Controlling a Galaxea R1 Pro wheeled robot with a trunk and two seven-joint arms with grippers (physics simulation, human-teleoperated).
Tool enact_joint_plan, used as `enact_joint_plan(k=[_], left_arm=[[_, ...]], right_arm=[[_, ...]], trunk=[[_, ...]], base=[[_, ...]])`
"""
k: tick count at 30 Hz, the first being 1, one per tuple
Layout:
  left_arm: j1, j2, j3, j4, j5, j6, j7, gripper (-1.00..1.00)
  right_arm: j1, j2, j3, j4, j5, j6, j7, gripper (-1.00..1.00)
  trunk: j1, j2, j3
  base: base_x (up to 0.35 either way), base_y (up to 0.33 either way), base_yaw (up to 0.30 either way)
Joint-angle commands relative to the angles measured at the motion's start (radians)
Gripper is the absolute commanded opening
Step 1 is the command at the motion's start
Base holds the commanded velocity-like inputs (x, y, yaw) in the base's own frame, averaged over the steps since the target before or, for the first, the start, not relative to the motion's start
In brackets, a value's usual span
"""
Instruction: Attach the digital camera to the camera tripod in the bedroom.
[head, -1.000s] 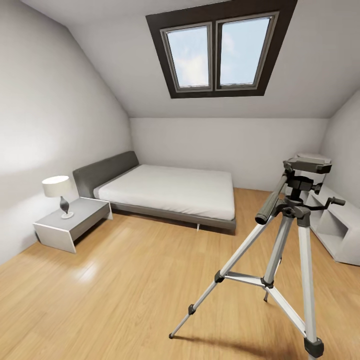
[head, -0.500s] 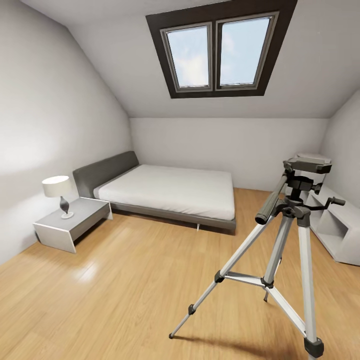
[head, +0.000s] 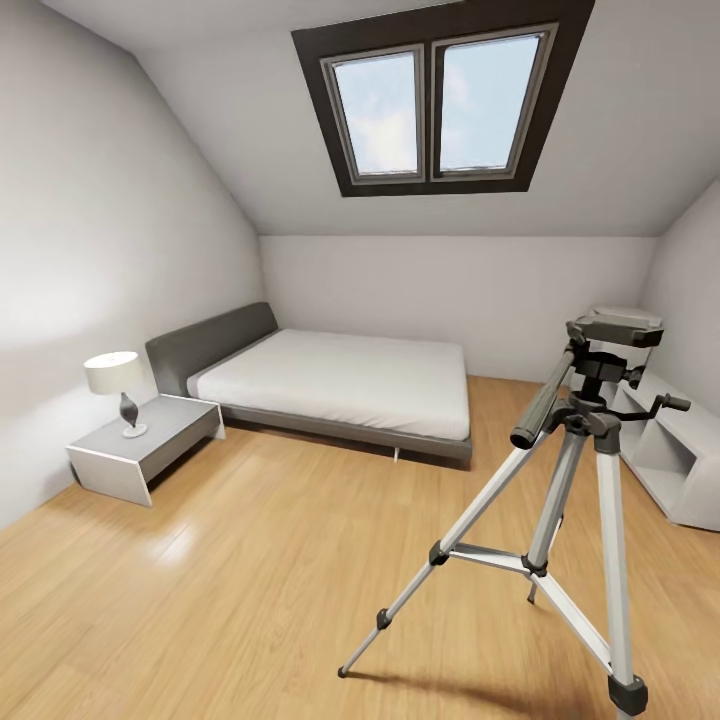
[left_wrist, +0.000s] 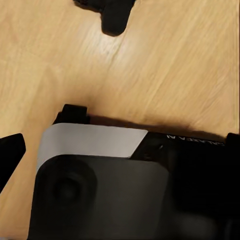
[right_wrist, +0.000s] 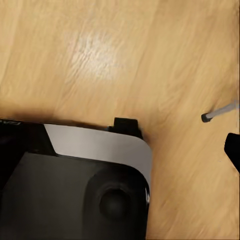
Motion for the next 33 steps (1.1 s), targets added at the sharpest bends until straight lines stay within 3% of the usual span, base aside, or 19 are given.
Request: enact_joint_plan(k=[1,6,11,22,33], left_arm=[[-0.008,0.001,0.003,-0.02,0.011,0.028,0.002,1.0],[-0.063,0.007,0.003,-0.059,0.024,0.087,0.001,1.0],[-0.112,0.012,0.007,-0.032,0.031,0.096,-0.004,1.0],[-0.166,0.011,0.017,-0.02,0.064,0.059,-0.002,1.0],[-0.168,-0.016,0.02,-0.073,0.065,0.059,0.0,1.0]], right_arm=[[-0.001,-0.001,0.004,-0.047,0.008,0.053,0.002,1.0],[-0.003,0.001,0.002,-0.251,0.01,0.235,0.003,1.0],[-0.031,0.008,0.001,-0.376,0.009,0.308,0.001,1.0],[-0.143,0.019,-0.003,-0.427,0.01,0.317,-0.007,1.0],[-0.148,0.019,-0.008,-0.426,0.0,0.301,-0.003,1.0]], trunk=[[0.0,-0.001,-0.001],[0.0,-0.001,-0.001],[0.0,-0.001,-0.001],[0.0,-0.001,-0.001],[0.0,-0.001,-0.001]], base=[[0.0,0.0,0.0],[0.0,0.0,0.0],[0.0,0.0,0.0],[0.0,0.0,0.0],[0.0,0.0,0.0]])
